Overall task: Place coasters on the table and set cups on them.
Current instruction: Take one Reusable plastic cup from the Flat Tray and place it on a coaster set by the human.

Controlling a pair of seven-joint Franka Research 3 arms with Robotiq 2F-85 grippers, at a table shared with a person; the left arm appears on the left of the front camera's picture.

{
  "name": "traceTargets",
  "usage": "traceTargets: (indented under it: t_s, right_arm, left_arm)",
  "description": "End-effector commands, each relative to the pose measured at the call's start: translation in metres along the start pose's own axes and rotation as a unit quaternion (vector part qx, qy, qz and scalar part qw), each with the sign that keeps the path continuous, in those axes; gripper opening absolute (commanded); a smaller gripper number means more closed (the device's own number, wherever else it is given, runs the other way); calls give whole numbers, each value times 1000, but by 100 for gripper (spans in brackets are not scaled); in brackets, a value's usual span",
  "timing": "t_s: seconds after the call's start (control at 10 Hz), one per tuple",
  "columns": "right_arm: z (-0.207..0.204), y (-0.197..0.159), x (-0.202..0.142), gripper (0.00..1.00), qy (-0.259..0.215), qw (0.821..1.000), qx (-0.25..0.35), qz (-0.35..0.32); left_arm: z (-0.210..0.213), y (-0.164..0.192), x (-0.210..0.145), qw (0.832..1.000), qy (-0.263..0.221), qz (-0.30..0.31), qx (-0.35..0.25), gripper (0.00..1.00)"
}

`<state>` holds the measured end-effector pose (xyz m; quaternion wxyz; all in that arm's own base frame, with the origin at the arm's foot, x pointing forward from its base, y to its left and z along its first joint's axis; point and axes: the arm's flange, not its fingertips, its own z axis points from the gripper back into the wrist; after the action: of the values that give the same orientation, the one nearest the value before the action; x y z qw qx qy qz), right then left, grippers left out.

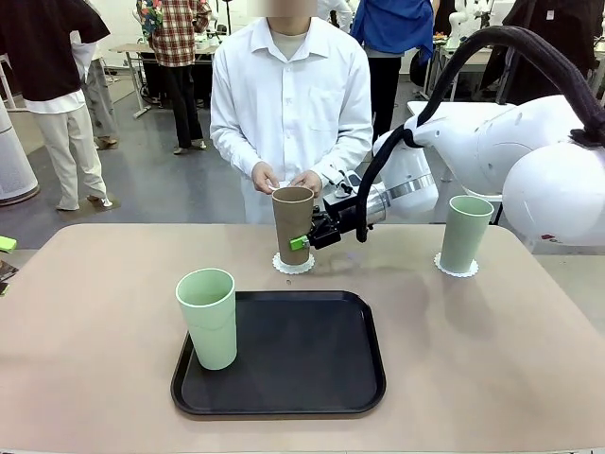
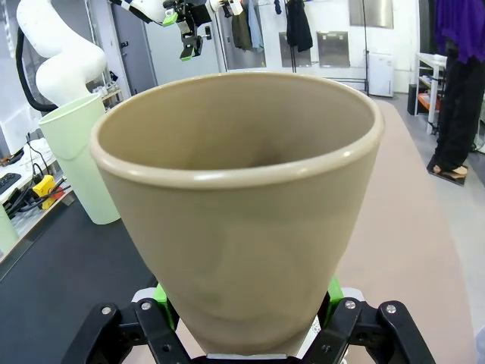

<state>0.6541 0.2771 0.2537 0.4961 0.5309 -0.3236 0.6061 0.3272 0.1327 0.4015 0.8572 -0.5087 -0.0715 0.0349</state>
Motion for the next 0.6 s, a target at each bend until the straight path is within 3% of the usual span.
traceTargets:
  t_s: [0.0,0.5]
  right_arm:
    - [2,-10,3,82,-1,1000,14,3]
    - [1,-12,-4,82,0,1000,22,7]
  left_arm:
    - [1,-1,0,1000,-4,0,-6,100]
    - [1,-1,0,1000,-4,0,-6,100]
